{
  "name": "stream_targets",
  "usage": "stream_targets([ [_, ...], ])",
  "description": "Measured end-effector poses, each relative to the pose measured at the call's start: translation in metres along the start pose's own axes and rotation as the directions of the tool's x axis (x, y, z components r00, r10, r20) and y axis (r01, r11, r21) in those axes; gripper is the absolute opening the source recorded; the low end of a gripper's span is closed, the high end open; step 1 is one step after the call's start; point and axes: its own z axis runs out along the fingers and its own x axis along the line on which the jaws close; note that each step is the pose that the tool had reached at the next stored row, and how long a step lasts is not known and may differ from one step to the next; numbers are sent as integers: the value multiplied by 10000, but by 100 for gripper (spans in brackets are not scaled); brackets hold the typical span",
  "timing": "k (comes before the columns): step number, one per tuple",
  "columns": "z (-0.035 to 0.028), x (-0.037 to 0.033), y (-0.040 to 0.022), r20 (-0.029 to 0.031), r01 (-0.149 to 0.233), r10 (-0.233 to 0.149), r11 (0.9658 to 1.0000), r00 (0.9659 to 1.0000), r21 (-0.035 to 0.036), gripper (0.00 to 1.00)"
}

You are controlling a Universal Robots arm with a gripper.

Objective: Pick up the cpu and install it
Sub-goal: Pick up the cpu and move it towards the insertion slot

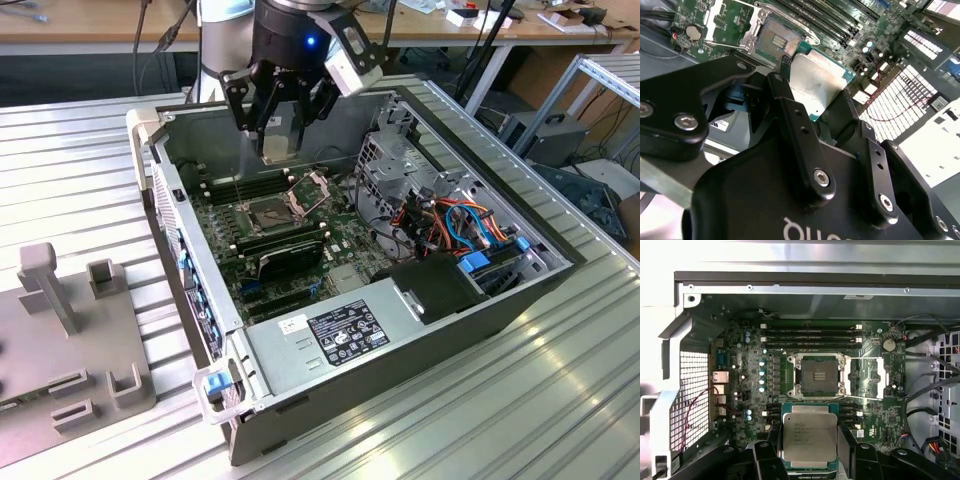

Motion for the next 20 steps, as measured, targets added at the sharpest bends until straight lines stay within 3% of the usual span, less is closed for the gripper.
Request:
stream_targets([
  [7, 129, -9, 34, -3, 72, -72, 10000, 10000, 9, 54],
  [11, 172, -18, 48, -2, 99, -99, 10000, 10000, 7, 54],
  [20, 236, -188, 59, -4, 140, -140, 9999, 9999, 8, 54],
])
